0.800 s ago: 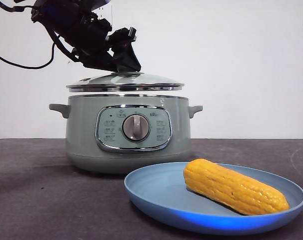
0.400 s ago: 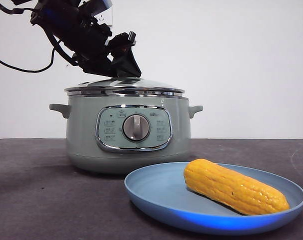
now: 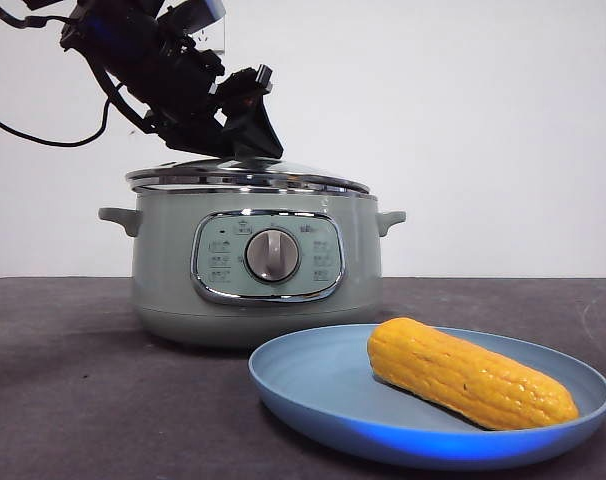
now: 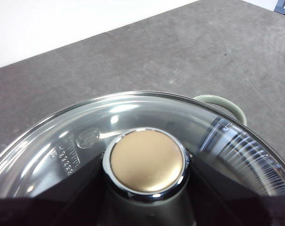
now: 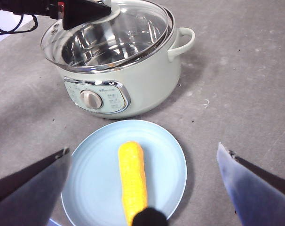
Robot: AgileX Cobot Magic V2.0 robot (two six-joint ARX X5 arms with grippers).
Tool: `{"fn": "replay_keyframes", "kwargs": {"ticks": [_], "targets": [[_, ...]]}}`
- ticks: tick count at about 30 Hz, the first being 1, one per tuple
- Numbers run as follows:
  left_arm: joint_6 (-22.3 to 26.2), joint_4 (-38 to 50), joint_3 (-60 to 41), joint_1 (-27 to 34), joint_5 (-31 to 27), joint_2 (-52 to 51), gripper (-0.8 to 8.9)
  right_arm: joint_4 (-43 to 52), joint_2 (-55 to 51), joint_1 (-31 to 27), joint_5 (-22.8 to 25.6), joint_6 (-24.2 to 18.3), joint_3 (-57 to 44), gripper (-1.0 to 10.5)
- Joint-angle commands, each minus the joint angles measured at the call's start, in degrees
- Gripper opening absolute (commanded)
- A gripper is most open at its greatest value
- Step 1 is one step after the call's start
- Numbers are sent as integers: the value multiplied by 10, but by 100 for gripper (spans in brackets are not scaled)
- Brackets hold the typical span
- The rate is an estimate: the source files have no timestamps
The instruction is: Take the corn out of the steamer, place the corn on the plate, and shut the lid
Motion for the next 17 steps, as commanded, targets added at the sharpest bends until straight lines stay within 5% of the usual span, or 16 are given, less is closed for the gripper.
{"fn": "replay_keyframes", "kwargs": {"ticks": [1,17], "targets": [[-2,13,7,-6,4,4,-7,3,-1,1,2,4,3,536],[-5,38,7,-11,1,32,-7,-14,-1,1,2,4,3,536]]}}
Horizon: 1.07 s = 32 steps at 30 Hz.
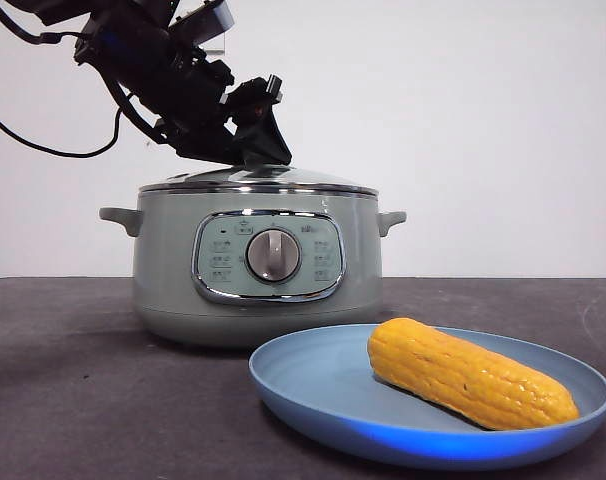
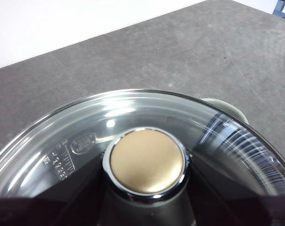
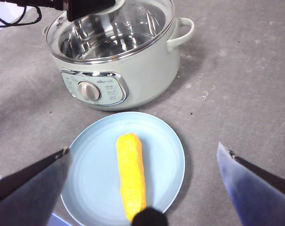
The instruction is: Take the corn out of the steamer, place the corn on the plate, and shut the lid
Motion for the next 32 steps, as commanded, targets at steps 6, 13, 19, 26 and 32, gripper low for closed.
{"fn": "replay_keyframes", "kwargs": {"ticks": [6,13,19,26,32], "targets": [[-1,2,1,-6,3,8,-3,3,-1,1,2,4,2,536],[-2,-16,3,-6,3,8,404,3,-1,1,2,4,2,536],[-28,-29,20,-6,3,4,513,3,-1,1,2,4,2,536],[-29,-84,52,-6,4,-23,513,-9,-1,1,2,4,2,536],[-29,-221,77,-6,9,-81,512,-16,-1,1,2,3,2,536]]}}
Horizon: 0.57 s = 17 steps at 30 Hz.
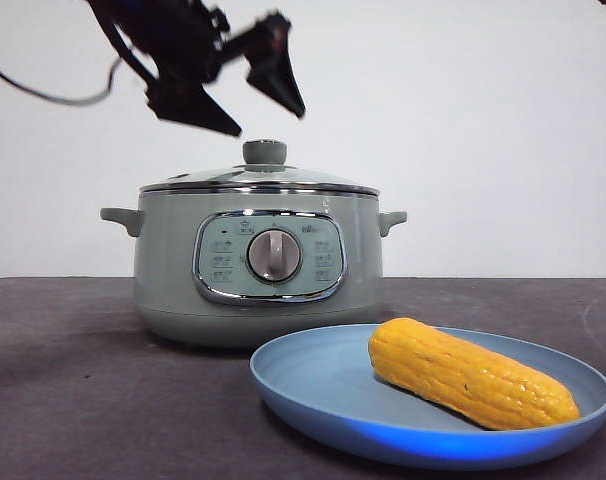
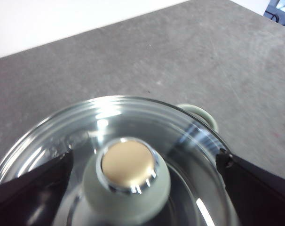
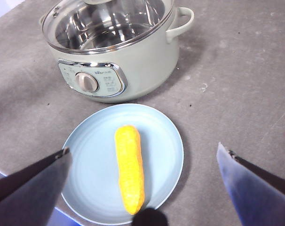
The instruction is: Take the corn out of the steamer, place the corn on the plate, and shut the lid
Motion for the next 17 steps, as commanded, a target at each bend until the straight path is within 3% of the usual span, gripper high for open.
{"fn": "replay_keyframes", "kwargs": {"ticks": [1,7,13,17], "targets": [[-5,-70,7,-1,13,-37,512,2,-1,1,2,3,3,536],[-6,-219,9,-2,79,-138,500,-4,-1,1,-1,-3,2,536],[-18,-362,9,-2,92,-234,494,-5,-1,1,-3,-10,3,533],[-18,-430,9,-2,90,-274,312,-5,-1,1,-3,-10,2,530]]}}
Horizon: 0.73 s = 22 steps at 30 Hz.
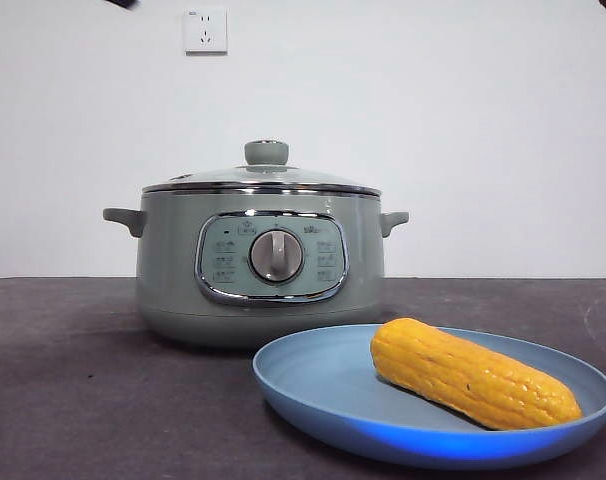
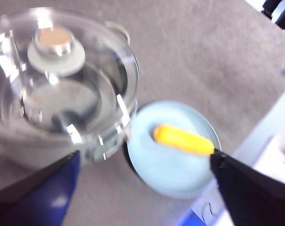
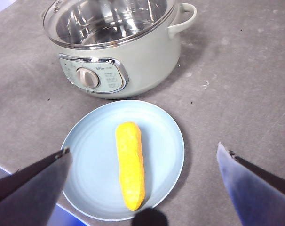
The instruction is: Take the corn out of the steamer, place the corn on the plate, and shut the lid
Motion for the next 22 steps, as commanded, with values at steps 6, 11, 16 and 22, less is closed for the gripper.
{"fn": "replay_keyframes", "kwargs": {"ticks": [6,11,16,22], "targets": [[-4,-59,3,-2,1,-24,-7,2,-1,1,-17,-4,2,180],[-3,-64,3,-2,1,-24,-8,1,-1,1,-16,-4,3,-9],[-3,-59,3,-2,-1,-24,-8,1,-1,1,-11,-3,2,2],[-3,-59,3,-2,-1,-24,-3,1,-1,1,-11,-4,3,2]]}}
